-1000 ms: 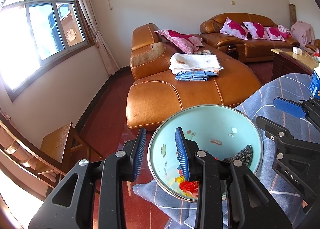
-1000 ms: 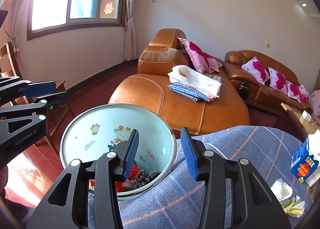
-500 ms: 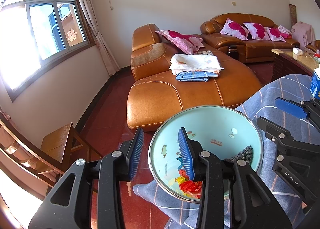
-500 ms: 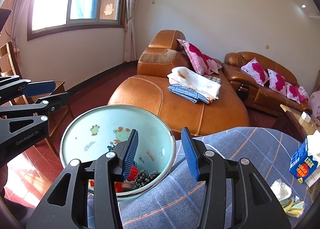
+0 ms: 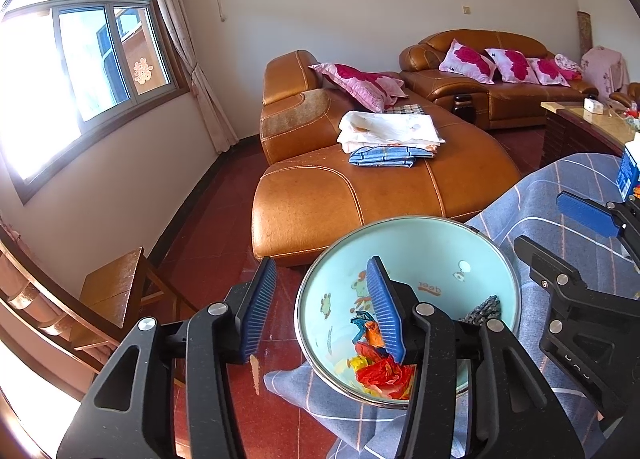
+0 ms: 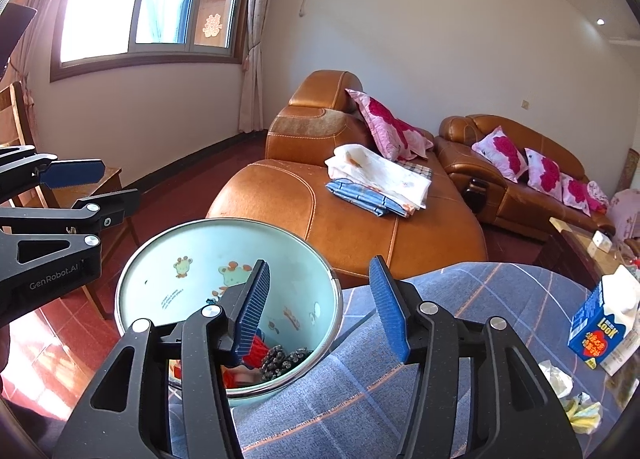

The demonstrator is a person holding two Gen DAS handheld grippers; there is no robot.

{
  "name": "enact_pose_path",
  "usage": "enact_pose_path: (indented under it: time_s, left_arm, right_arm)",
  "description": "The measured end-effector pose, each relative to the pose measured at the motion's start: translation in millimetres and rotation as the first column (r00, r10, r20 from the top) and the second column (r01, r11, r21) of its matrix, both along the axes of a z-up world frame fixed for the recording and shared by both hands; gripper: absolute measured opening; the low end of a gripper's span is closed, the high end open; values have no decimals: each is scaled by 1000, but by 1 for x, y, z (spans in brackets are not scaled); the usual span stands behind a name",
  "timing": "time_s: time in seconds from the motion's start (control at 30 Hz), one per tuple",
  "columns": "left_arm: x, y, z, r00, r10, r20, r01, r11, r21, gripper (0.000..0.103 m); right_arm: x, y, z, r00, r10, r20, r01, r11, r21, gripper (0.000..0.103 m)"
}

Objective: Collect trash
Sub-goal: 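Move both open tools back over the trash on the table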

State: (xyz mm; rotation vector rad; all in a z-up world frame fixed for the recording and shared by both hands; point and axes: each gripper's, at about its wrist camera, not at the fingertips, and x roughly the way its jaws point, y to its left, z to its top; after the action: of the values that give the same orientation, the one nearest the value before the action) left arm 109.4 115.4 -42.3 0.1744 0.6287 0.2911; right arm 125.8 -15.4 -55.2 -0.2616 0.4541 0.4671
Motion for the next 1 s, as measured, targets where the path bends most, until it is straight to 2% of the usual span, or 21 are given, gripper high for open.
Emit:
enact_pose_path:
  time_s: [0.1, 0.27, 0.67, 0.83, 1.0]
  left_arm:
    - [-3, 0, 4, 1000, 1, 9, -1, 1000, -2, 56]
    - [-8, -3, 9, 1000, -18, 19, 18, 1000, -11, 57]
    - [-26, -41, 12, 992, -129, 17, 129, 992, -13, 61]
    - [-36, -69, 9, 980, -198, 4, 198, 980, -7, 62]
    - [-48, -107, 11, 959, -285, 10, 285, 959, 15, 62]
  right_arm:
    - [-3, -1, 1, 1000, -18, 22, 18, 1000, -1, 55]
    - [-5, -6, 4, 997, -54, 50, 54, 998, 13, 58]
    - [-35, -42, 12, 977, -209, 35, 207, 977, 43, 59]
    - [-61, -64, 19, 960, -278, 28, 276, 959, 55, 61]
    - [-92, -94, 28, 932, -362, 29, 360, 932, 53, 61]
